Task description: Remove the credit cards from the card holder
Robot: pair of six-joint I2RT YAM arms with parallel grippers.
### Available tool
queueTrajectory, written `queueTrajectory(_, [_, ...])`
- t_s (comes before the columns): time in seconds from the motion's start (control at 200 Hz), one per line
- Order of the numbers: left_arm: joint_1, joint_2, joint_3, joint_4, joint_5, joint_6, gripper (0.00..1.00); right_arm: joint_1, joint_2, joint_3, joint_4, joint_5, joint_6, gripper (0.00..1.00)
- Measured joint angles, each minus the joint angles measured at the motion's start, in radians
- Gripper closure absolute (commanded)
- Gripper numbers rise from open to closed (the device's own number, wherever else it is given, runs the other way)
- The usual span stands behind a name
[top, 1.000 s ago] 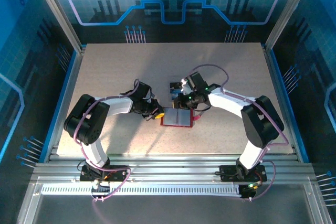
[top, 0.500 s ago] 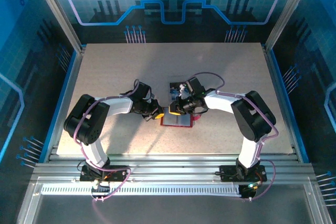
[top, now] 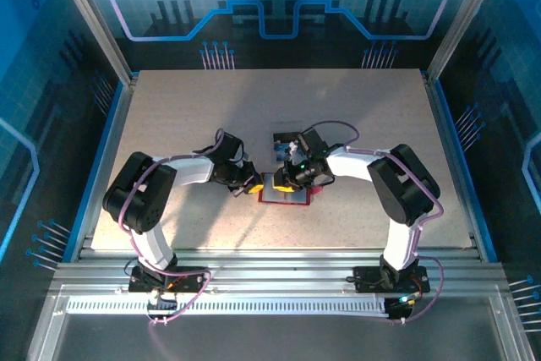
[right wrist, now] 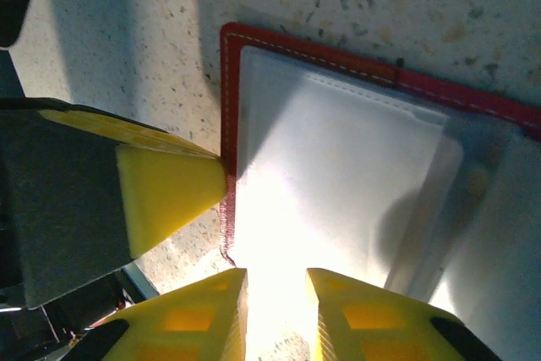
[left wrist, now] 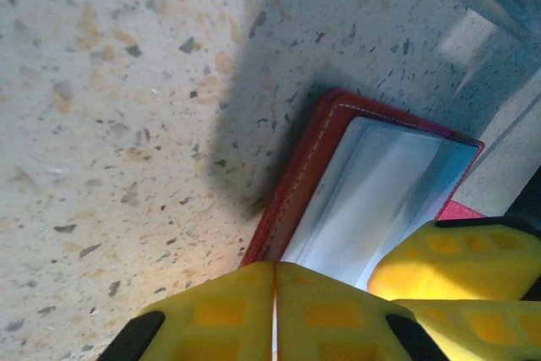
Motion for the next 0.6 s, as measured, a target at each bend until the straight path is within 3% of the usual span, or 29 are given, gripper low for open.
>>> queueTrajectory(0.6, [0.000,0.009,0.000,-0.018,0.000,0.003,0.89,0.005,0.006,0.023,-0.113,0.065,-0.068,0.70])
